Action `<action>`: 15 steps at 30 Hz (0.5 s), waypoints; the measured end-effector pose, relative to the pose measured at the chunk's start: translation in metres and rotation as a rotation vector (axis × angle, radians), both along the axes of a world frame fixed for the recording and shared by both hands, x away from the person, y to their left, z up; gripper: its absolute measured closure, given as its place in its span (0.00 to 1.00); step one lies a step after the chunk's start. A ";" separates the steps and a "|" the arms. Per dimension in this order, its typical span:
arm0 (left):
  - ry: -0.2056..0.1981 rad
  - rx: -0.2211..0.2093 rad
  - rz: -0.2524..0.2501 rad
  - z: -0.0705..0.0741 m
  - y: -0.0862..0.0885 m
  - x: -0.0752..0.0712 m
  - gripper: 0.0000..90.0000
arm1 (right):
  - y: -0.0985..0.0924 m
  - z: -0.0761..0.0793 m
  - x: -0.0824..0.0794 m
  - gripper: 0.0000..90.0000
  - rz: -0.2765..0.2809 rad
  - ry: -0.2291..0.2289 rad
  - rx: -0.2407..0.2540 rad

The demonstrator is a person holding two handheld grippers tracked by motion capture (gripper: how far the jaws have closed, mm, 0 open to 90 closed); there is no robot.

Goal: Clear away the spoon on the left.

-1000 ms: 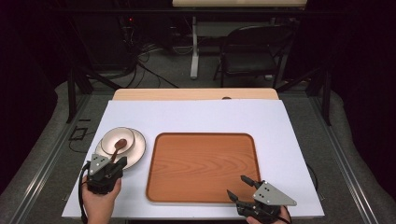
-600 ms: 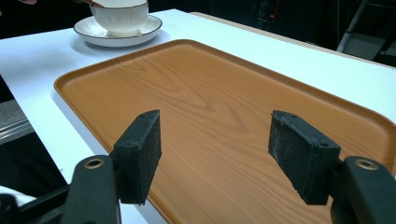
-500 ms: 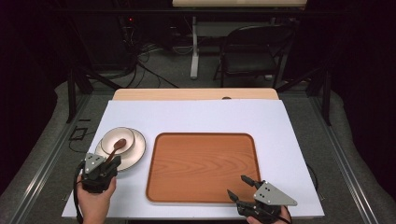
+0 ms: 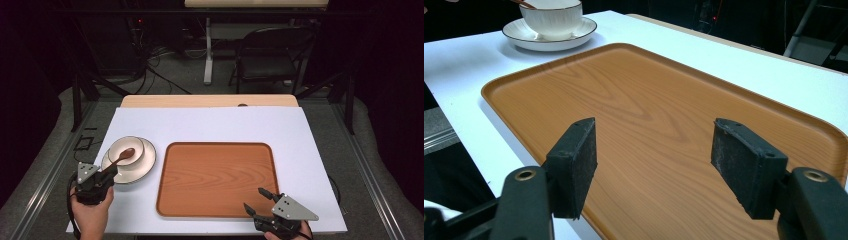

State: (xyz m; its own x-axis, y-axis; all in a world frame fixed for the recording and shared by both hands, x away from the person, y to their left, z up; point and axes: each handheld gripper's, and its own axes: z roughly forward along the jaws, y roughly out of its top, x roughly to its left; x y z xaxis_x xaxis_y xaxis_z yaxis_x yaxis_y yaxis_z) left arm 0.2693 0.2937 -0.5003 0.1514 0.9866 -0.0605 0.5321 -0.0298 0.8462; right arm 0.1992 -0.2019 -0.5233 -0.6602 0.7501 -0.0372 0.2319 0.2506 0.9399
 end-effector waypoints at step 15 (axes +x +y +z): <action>-0.020 -0.021 0.079 -0.003 0.022 0.003 1.00 | 0.000 0.000 0.000 0.39 0.002 0.003 -0.003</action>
State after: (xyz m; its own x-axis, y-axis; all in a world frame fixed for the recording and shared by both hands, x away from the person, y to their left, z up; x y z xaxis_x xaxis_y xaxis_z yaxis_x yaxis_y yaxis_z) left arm 0.2723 0.3158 -0.5032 0.0743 0.9941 -0.0792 0.5148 0.0298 0.8568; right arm 0.1993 -0.2017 -0.5235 -0.6617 0.7488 -0.0371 0.2344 0.2536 0.9385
